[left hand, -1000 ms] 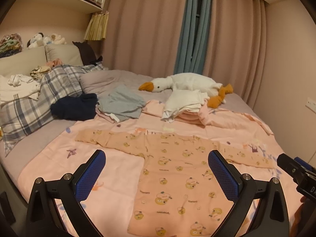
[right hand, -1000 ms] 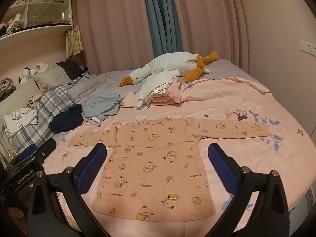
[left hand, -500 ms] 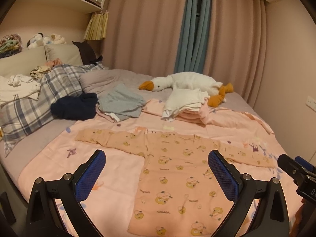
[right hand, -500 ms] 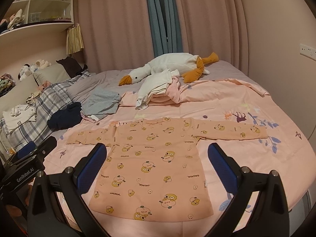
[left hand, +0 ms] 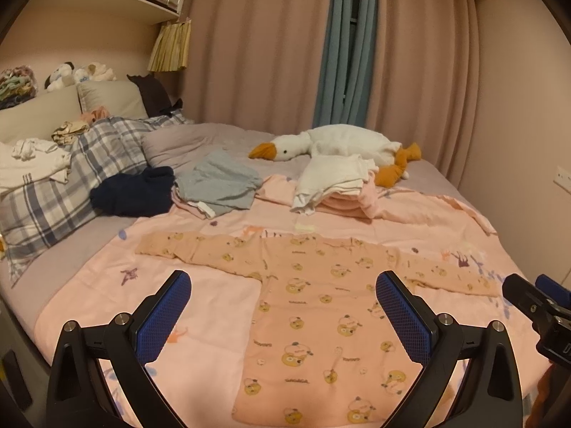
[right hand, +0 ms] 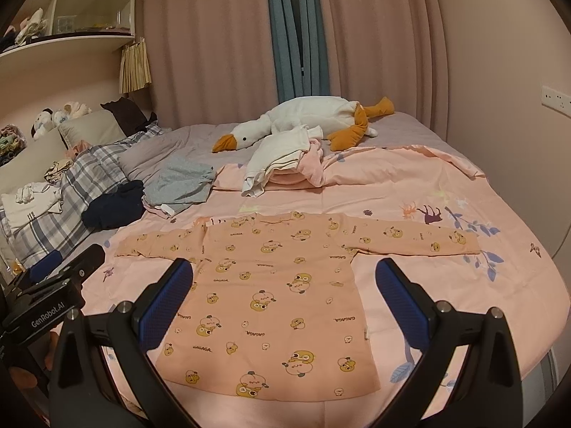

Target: Fold small clothes

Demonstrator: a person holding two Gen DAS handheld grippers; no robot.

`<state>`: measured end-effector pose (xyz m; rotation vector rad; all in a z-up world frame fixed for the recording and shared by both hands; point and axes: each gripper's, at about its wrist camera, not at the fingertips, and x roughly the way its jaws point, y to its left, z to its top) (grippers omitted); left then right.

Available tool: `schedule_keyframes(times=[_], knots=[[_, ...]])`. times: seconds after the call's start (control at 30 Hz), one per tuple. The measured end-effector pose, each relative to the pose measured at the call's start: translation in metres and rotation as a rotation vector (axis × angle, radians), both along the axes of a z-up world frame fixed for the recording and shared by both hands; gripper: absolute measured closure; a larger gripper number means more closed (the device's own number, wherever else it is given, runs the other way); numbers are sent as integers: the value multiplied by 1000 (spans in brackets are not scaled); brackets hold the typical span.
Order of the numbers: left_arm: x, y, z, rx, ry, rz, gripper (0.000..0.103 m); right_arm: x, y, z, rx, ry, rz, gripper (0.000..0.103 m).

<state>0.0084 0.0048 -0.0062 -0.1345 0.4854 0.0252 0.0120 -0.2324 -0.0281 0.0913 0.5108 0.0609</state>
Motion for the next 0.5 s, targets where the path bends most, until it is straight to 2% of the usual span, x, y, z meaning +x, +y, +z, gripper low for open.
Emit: schedule_keyframes(times=[0.5], knots=[[5, -11, 1, 16, 15, -13, 0, -2, -6, 1, 7, -7, -15, 0]])
